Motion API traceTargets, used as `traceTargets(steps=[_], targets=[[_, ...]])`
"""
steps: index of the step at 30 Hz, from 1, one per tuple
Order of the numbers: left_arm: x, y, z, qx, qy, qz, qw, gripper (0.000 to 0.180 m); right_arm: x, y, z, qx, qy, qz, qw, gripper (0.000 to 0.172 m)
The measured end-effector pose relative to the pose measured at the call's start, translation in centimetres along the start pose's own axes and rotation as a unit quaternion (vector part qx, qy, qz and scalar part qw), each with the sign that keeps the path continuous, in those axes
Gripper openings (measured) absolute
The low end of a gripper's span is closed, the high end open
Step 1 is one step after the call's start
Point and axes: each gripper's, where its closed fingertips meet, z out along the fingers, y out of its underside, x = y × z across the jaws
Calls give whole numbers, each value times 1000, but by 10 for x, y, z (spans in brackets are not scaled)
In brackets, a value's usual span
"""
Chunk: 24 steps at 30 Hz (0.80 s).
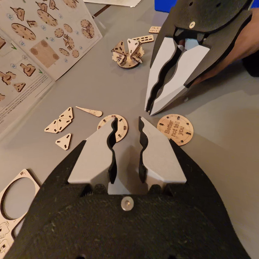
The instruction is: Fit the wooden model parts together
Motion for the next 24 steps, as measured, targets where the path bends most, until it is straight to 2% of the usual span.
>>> traceTargets(steps=[3,5,8,10,13,15,18,21,24], targets=[[-3,-3,-3,15,5,-20,1000,25,0,-1,-1,5,7,-11,1000,4],[-4,-6,-6,29,10,-26,999,25,0,-8,-7,34,17,-18,999,4],[-3,-12,-12,52,11,-21,998,25,-10,-38,-29,154,-13,9,988,4],[-1,-16,-14,69,13,-15,997,24,-23,-64,-52,258,-110,90,956,4],[5,-29,-19,112,18,-4,994,23,-21,-82,-81,346,-246,225,877,3],[9,-38,-24,144,15,6,989,23,-13,-86,-94,387,-289,273,832,3],[23,-51,-33,191,46,-9,981,20,-14,-91,-104,414,-328,288,798,3],[45,-69,-47,233,166,-111,952,22,-25,-97,-105,425,-343,270,793,3],[53,-88,-66,282,274,-230,890,23,-37,-102,-104,430,-345,243,798,3]])
